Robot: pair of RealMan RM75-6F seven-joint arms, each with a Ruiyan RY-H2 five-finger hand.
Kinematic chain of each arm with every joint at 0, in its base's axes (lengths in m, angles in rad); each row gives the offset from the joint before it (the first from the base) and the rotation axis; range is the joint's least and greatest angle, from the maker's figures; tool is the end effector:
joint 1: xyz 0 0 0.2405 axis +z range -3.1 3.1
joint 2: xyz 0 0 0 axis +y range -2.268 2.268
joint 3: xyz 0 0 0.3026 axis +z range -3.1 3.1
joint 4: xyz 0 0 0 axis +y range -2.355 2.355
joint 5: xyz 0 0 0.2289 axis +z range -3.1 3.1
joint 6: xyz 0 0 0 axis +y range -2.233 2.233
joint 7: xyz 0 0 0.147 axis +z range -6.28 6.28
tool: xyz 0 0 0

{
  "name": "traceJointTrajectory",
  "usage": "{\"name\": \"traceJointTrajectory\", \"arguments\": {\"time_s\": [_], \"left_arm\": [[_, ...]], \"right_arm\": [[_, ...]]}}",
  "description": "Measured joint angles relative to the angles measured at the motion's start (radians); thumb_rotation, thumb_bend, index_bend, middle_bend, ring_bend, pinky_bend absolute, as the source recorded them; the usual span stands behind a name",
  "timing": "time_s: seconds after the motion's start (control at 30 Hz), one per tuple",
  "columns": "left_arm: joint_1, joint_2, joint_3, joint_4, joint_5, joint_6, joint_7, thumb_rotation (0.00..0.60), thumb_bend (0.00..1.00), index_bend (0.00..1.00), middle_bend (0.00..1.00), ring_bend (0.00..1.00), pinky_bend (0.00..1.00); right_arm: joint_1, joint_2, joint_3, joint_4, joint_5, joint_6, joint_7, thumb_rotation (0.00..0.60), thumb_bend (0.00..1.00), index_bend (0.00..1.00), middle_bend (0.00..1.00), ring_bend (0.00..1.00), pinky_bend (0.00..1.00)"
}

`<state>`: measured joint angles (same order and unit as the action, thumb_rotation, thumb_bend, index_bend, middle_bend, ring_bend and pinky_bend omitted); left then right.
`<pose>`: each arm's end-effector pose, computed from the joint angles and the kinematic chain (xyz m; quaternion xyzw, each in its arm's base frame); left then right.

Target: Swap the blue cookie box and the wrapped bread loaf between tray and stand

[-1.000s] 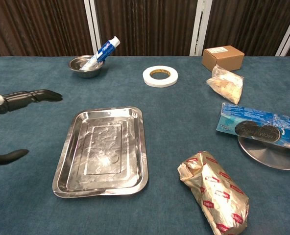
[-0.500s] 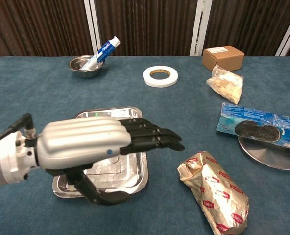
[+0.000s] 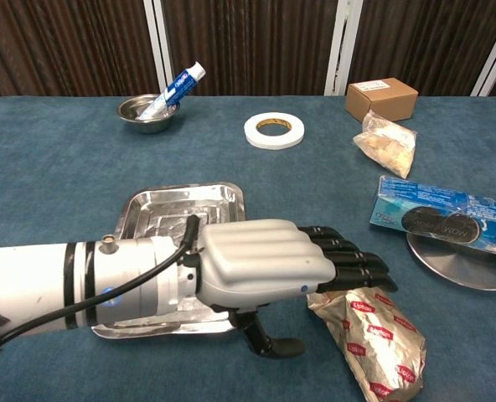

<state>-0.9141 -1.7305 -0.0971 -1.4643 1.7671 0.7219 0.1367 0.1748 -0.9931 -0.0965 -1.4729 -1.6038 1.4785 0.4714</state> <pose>-0.0597 0.2867 -0.1347 -0.9018 -0.1593 -0.3878 0.1054 -0.3809 -0.1915 0.2027 0.6165 -0.4540 0.4261 0.4819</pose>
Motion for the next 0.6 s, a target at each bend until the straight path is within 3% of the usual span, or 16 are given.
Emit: {"name": "traceJointTrajectory", "arguments": {"time_s": [0.37,0.6], "left_arm": [[-0.082,-0.095,-0.037,0.084,-0.135,-0.093,0.054,0.600,0.38,0.00,0.00,0.00,0.06],[-0.104,-0.128,-0.021,0.113,-0.183,-0.118,0.082,0.600,0.38,0.01,0.01,0.00,0.09]], "right_arm": [[0.004,0.032,0.014,0.007,0.000,-0.041,0.087,0.600,0.16,0.00,0.00,0.00,0.11],[-0.004,0.044,0.022,0.020,-0.015,-0.036,0.133,0.600,0.16,0.00,0.00,0.00,0.11]]}}
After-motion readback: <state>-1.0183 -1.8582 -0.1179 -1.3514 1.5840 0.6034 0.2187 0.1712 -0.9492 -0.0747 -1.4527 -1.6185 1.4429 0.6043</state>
